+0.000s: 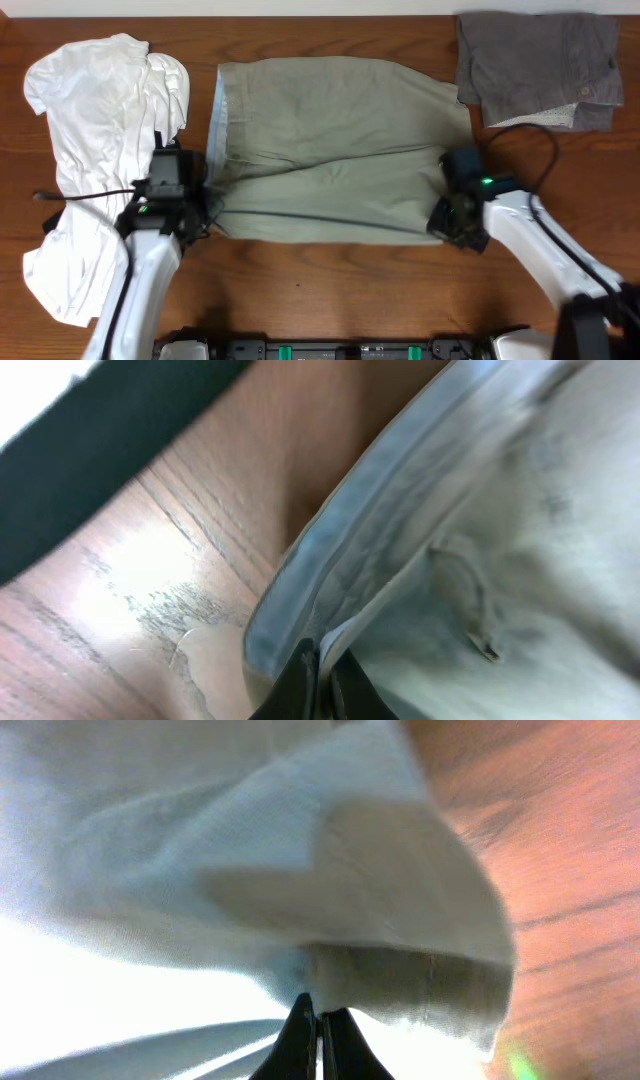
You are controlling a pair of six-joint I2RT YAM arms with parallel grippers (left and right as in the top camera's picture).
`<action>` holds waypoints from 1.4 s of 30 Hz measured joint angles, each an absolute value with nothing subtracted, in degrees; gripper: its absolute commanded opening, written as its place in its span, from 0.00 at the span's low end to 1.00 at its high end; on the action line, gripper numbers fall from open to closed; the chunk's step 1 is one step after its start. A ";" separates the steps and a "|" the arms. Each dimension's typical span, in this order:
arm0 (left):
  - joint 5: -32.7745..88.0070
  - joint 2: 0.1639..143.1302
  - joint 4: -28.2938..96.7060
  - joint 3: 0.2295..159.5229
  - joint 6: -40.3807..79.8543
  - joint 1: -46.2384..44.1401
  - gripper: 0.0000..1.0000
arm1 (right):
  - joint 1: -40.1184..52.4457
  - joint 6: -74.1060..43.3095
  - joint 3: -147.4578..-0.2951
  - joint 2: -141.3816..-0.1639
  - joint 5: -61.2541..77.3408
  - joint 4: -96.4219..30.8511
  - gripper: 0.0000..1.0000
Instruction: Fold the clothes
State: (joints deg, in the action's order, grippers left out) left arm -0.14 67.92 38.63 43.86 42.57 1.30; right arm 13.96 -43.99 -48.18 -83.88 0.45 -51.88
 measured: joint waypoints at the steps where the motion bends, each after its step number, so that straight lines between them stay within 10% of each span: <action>1: -0.01 65.76 39.05 44.12 42.50 1.65 0.06 | 13.13 -43.38 -49.52 -82.19 0.58 -53.15 0.01; 25: -0.32 37.43 53.36 44.95 42.11 2.87 0.06 | 3.75 -31.29 -66.28 -55.61 -1.98 -71.81 0.04; 42: 12.14 46.44 66.89 44.95 38.15 -2.28 0.36 | 3.75 -29.41 -66.28 -65.28 -1.89 -69.67 0.22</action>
State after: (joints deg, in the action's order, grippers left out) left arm 12.14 46.44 66.89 44.95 38.15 -2.28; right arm 3.75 -29.41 -66.28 -65.28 -1.89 -69.67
